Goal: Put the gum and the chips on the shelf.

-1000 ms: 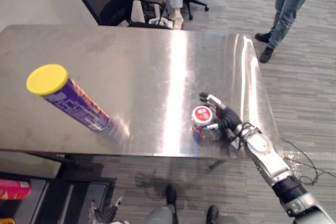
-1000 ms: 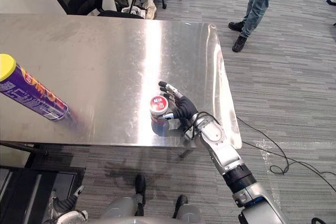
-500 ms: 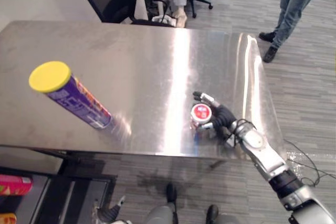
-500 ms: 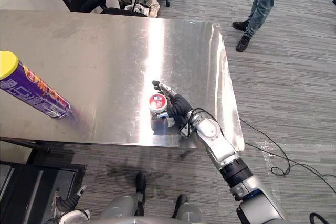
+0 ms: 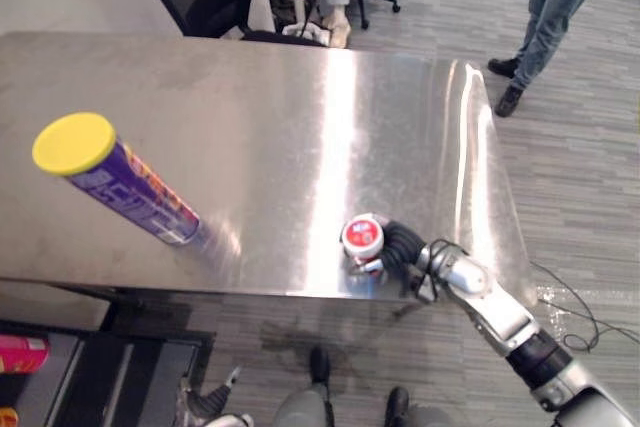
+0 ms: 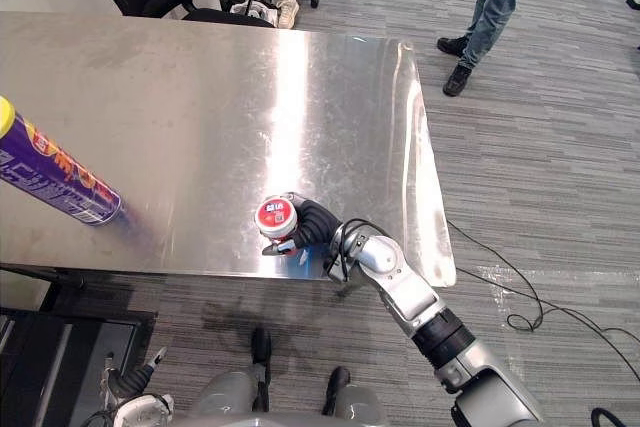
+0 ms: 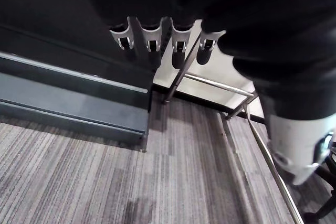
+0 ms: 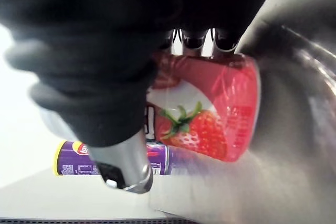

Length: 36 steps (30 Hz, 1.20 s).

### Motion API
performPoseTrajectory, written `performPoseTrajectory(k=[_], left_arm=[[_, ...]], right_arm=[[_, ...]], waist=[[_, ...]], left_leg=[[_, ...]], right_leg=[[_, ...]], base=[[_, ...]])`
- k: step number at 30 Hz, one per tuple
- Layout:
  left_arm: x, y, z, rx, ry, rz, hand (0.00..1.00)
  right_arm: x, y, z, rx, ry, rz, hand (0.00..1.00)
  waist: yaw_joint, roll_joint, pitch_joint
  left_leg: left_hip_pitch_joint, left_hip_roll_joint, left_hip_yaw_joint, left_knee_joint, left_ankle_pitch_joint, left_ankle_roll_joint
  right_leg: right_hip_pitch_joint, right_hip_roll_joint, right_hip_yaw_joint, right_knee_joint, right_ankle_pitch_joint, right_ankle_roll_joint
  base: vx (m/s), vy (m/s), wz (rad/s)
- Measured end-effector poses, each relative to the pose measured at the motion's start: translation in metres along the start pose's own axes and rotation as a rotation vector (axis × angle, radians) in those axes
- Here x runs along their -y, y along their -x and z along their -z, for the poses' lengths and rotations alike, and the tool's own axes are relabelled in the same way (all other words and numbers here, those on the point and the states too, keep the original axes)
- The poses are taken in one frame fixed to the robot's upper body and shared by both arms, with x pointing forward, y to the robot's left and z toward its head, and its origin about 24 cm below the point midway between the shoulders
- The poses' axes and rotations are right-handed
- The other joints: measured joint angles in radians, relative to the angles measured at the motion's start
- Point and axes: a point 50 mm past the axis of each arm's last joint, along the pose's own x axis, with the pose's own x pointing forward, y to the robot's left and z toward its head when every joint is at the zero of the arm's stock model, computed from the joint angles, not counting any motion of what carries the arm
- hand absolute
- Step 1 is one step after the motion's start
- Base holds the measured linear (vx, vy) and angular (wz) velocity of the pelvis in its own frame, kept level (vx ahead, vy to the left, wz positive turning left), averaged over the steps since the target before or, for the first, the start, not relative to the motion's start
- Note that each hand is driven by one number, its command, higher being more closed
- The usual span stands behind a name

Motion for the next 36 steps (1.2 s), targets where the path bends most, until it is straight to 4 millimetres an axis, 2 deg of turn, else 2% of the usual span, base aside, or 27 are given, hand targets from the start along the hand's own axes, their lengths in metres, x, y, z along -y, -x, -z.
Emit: performPoseTrajectory(k=[7,8,11,14,17,20,24,31,36], left_arm=[[0.001,-0.001,-0.003,0.006,0.005,-0.002,0.00],[0.001,-0.001,-0.003,0.006,0.006,-0.003,0.00],[0.000,-0.001,-0.002,0.004,0.006,-0.007,0.00],[0.000,-0.001,-0.002,0.003,0.007,-0.015,0.00],[-0.003,-0.001,0.000,-0.005,0.011,-0.035,0.00],[-0.007,0.000,0.001,-0.016,0.040,-0.064,0.00],[-0.009,0.004,0.009,-0.038,0.035,-0.075,0.00],[-0.012,0.008,0.015,-0.014,-0.020,-0.114,0.00],[-0.016,0.008,0.016,-0.019,-0.027,-0.162,0.00]], right_arm=[[0.001,0.008,0.001,0.002,-0.010,0.065,1.00],[0.003,0.010,0.001,0.001,-0.012,0.088,1.00],[0.030,0.024,-0.006,0.028,0.007,0.262,1.00],[0.061,0.042,-0.037,0.150,0.066,0.469,1.00],[0.072,0.054,-0.057,0.251,0.093,0.576,1.00],[0.074,0.069,-0.066,0.297,0.085,0.636,1.00],[0.079,0.088,-0.064,0.306,0.037,0.704,1.00],[0.082,0.102,-0.069,0.336,0.024,0.767,1.00],[0.085,0.119,-0.066,0.319,0.027,0.870,1.00]], waist=[[-0.001,0.000,0.000],[-0.001,0.000,0.000],[-0.003,0.000,0.000],[-0.010,0.000,-0.001],[-0.015,-0.001,-0.002],[-0.030,-0.006,-0.007],[-0.039,-0.010,-0.039],[-0.052,-0.010,-0.066],[-0.052,-0.011,-0.072]], left_leg=[[0.000,0.002,0.002,0.000,0.000,0.000],[0.000,0.002,0.002,0.000,0.000,0.000],[0.001,0.002,0.002,0.000,0.002,0.000],[0.003,0.003,0.002,0.000,0.004,0.000],[0.007,0.005,0.010,0.000,0.004,-0.001],[0.007,0.005,0.011,0.000,0.004,-0.001],[0.007,0.005,0.017,-0.001,0.004,-0.001],[0.018,0.009,0.019,-0.007,0.002,-0.004],[0.017,0.009,0.018,-0.007,0.003,-0.006]], right_leg=[[0.000,0.001,0.002,0.003,0.000,0.000],[0.000,0.001,0.002,0.003,0.000,0.000],[-0.001,0.001,0.002,0.007,0.000,0.000],[-0.001,0.002,0.003,0.010,0.000,0.000],[-0.001,0.004,0.011,0.009,0.002,-0.002],[-0.001,0.004,0.013,0.008,0.002,-0.002],[0.003,0.006,0.019,-0.007,0.010,-0.002],[0.014,0.011,0.022,-0.020,0.016,-0.004],[0.013,0.010,0.021,-0.020,0.016,-0.003]], base=[[0.00,0.000,0.00],[0.00,0.000,0.00],[0.00,0.000,0.00],[0.00,0.000,0.00],[0.01,0.003,-0.07],[0.01,0.001,-0.02],[0.02,0.003,-0.03],[0.01,0.001,-0.01],[0.00,0.000,0.00]])
